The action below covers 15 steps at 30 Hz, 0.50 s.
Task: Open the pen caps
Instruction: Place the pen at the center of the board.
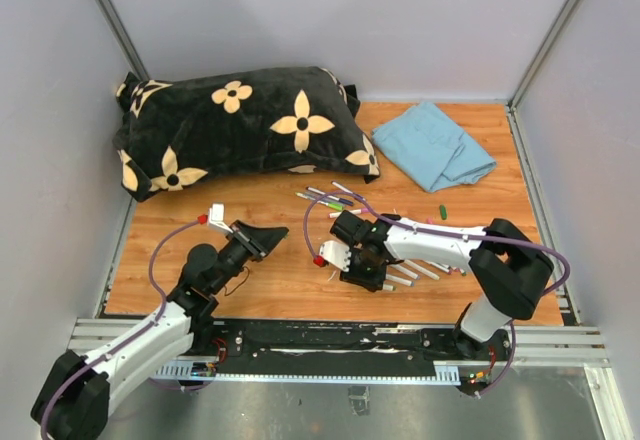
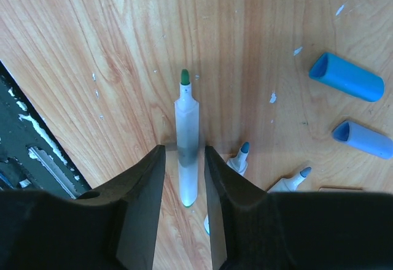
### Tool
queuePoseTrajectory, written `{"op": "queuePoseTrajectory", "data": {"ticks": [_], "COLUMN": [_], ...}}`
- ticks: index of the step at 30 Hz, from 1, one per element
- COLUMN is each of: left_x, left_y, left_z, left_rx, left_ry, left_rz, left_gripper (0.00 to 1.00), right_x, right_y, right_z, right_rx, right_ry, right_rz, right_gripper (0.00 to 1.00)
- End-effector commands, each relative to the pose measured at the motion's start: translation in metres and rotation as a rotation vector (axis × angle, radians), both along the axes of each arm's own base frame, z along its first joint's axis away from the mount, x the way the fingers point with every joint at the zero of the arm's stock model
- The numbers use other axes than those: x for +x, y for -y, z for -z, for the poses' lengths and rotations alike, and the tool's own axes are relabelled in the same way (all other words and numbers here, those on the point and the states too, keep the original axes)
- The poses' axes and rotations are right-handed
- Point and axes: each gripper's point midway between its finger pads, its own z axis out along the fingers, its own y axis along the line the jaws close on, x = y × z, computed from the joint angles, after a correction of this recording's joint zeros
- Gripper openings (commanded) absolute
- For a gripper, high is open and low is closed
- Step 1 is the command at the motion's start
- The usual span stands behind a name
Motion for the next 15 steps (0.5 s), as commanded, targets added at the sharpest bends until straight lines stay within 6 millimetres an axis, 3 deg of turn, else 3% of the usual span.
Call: {"op": "queuePoseTrajectory", "data": {"ticks": [1,8,15], "left_x": [-0.011,-0.017,-0.025], "left_y": [0.005,0.016,0.029], "left_z": [0.025,0.034,0.042], "left_rx": [0.013,0.029,0.042], "left_ry": [-0.056,-0.096,-0.141], "left_rz": [0.023,0.035,0.057], "left_gripper": [0.00,0.00,0.00], "right_x": [-0.004,-0.005,-0.011], "right_y": [-0.009,-0.016,-0.019], "right_z": [-0.015,-0.031,-0.049], "right_rx": [0.033,0.100,0.169], "right_ry": [0.009,0.027,0.022], "right_rz": [-0.028,-0.050,-0.091], "right_gripper": [0.35,0.45,0.49]}}
